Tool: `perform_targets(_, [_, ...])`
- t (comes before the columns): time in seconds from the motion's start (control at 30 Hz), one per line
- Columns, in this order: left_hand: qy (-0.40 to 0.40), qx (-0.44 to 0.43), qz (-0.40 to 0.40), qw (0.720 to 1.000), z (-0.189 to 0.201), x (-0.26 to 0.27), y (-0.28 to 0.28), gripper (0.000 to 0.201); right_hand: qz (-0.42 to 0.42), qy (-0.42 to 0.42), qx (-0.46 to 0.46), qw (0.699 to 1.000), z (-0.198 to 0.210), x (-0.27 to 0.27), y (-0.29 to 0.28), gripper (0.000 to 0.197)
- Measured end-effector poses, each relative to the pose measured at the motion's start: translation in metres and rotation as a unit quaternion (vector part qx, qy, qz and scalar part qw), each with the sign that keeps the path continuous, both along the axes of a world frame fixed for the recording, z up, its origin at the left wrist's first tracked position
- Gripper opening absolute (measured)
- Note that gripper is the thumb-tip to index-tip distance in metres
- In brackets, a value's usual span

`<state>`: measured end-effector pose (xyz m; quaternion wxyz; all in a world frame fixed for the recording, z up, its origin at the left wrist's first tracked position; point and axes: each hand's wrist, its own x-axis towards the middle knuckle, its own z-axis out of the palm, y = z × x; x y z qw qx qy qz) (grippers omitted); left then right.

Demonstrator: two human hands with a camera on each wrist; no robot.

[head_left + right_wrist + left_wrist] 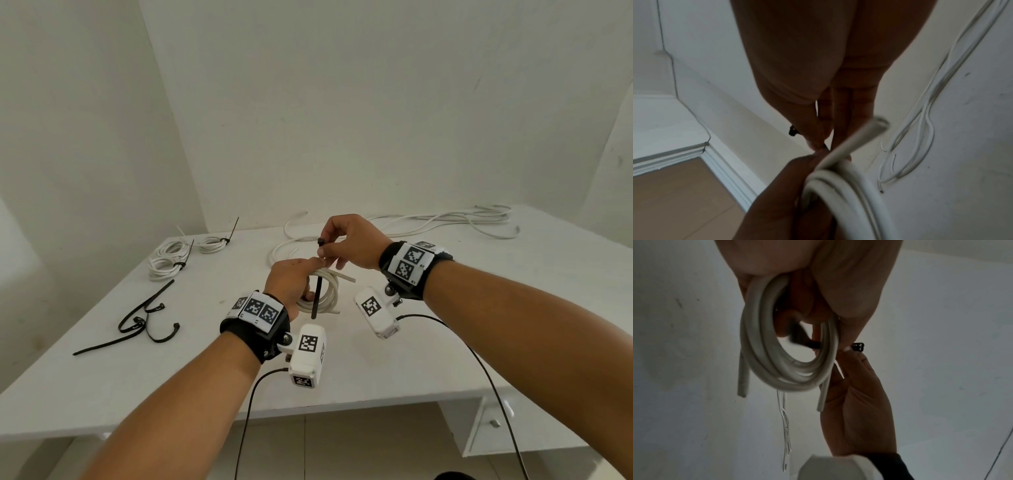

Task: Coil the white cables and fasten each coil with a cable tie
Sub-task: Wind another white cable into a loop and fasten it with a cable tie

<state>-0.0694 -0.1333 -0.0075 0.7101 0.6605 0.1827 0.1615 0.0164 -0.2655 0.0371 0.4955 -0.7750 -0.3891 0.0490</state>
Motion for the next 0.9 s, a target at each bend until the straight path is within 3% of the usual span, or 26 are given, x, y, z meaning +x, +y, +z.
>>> perform_targets(0.1, [-0.008,0.007,-0.003,1.0,0.001,0.001,0.002,0.019,-0.049,-0.099,-0.047,0.993,-0.001,-0.002,0.002,0.014])
perform_targets(0.4, [-0.034,0.005,0.021,0.999,0.012,0.006,0.008,0.021,-0.071,-0.2,-0.048,0.976,0.012,-0.011,0.003,0.011])
perform_targets(0.53, [-0.029,-0.036,0.069,0.997,0.017,0.007,0.015,0.023,-0.008,-0.244,-0.054,0.968,0.012,-0.012,-0.004,0.026])
perform_targets(0.63, [-0.02,-0.067,0.108,0.992,0.024,0.007,0.02,0.016,0.068,-0.304,-0.127,0.942,0.001,-0.017,-0.006,0.038])
perform_targets(0.73, [-0.018,-0.095,0.12,0.988,0.026,0.006,0.021,0.013,0.057,-0.337,-0.184,0.922,-0.006,-0.021,-0.005,0.043])
perform_targets(0.83, [-0.019,-0.077,0.114,0.99,0.026,0.003,0.016,0.014,0.054,-0.367,-0.09,0.924,-0.009,-0.022,-0.001,0.015])
perform_targets(0.9, [-0.025,-0.026,0.097,0.995,0.023,0.001,0.013,0.015,0.038,-0.324,-0.004,0.945,-0.006,-0.022,0.002,0.005])
